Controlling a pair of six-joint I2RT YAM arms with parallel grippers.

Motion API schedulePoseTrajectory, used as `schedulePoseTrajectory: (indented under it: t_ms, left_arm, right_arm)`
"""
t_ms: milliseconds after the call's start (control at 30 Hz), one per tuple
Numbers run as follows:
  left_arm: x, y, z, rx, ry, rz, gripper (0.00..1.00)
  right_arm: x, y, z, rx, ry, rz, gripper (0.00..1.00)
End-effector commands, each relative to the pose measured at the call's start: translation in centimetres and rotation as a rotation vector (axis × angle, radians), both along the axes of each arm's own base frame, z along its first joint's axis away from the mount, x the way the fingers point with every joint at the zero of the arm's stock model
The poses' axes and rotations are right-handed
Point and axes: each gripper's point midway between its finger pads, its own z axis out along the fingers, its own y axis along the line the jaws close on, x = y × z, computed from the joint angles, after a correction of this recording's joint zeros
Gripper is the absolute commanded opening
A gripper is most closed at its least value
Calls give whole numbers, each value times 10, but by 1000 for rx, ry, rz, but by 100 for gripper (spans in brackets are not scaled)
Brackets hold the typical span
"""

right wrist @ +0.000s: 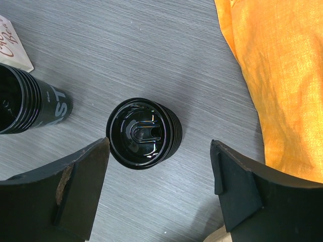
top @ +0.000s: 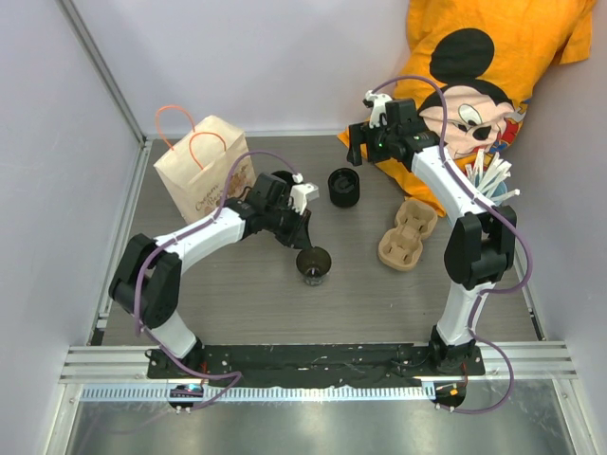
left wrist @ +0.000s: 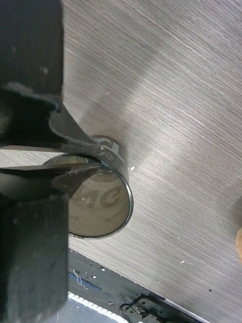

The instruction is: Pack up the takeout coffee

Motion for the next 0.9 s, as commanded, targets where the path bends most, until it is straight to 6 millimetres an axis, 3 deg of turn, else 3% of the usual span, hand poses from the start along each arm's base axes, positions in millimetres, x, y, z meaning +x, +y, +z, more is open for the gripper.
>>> schedulePoseTrajectory:
  t_ms: [0,300,467,567,867]
  left_arm:
    - [2,-5,25,-55,-81,-15,19]
    - [2,-4,25,-48,-79,-14,46]
    - [8,-3,54,-65,-141,-6,72]
    - [11,0,74,-67,-191,-1,82]
    - [36,25,107,-59,-274,106,95]
  right_arm:
    - [3,5,15,21,-51,16,85]
    - [1,4,8,14,-35,18,79]
    - [2,2,-9,-21,-9,14,72]
    - [2,2,-20,-31,14,17,68]
    - [-1,8,-54,-76,69,28,61]
